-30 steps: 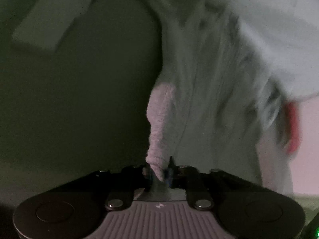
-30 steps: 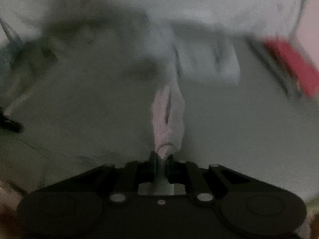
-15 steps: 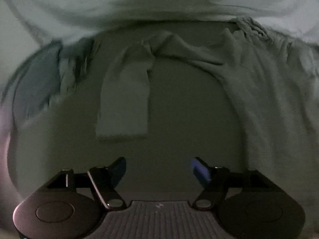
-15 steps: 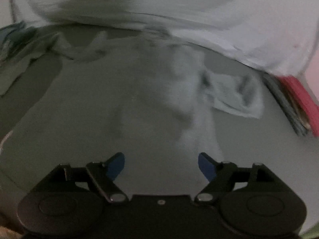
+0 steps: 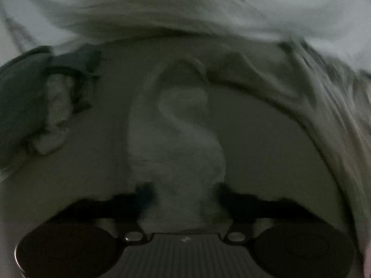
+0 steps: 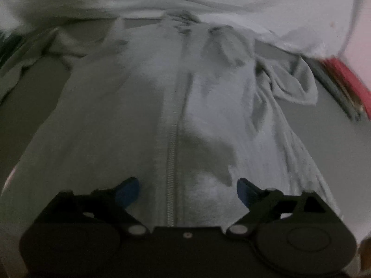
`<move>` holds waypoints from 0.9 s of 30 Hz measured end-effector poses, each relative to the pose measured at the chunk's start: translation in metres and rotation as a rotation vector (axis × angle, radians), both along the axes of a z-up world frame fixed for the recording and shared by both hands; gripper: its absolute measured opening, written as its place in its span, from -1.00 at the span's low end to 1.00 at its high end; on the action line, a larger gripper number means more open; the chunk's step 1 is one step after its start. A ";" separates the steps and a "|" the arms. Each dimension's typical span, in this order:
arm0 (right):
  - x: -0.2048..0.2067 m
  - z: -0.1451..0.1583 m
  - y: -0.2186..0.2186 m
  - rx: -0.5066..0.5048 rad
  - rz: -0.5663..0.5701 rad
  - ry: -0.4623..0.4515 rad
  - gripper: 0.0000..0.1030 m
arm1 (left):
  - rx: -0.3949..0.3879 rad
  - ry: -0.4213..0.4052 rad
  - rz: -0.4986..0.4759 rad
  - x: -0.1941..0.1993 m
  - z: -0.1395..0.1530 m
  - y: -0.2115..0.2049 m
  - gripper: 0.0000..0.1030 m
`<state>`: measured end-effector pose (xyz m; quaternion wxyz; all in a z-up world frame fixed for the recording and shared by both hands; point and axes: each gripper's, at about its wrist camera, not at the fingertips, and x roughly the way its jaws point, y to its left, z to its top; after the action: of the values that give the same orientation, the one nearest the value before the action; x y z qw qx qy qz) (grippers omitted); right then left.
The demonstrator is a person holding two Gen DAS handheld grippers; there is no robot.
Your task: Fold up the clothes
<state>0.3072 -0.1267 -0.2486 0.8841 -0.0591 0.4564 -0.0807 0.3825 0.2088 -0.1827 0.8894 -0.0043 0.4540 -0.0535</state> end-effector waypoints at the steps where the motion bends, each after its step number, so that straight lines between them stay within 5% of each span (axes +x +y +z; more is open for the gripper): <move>1: 0.000 0.000 0.000 0.005 -0.014 -0.001 0.83 | -0.037 0.006 0.024 0.001 0.005 0.010 -0.92; 8: 0.003 -0.001 0.006 -0.032 -0.042 0.011 0.83 | -0.041 -0.099 0.202 -0.016 0.073 0.092 -1.00; 11: 0.007 -0.002 0.009 -0.045 -0.043 0.012 0.87 | -0.052 -0.101 0.189 -0.021 0.092 0.111 -0.95; 13: 0.011 -0.004 0.005 -0.023 -0.066 0.012 0.93 | -0.059 -0.106 0.136 -0.023 0.089 0.101 -0.62; 15: 0.017 -0.006 -0.002 0.022 -0.094 0.013 0.97 | -0.069 -0.088 0.057 -0.023 0.076 0.075 -0.01; 21: 0.018 -0.012 -0.022 0.149 -0.136 -0.012 1.00 | -0.045 -0.008 -0.115 0.001 0.033 -0.005 0.50; 25: 0.014 -0.013 -0.022 0.154 -0.120 -0.027 1.00 | 0.012 0.028 -0.109 0.021 0.002 -0.023 0.41; 27: 0.013 -0.013 -0.022 0.155 -0.116 -0.030 1.00 | 0.076 -0.027 -0.097 0.019 0.001 -0.022 -0.34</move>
<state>0.3197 -0.1485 -0.2613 0.8867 0.0372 0.4504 -0.0972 0.4013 0.1863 -0.1814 0.8912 0.0524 0.4436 -0.0795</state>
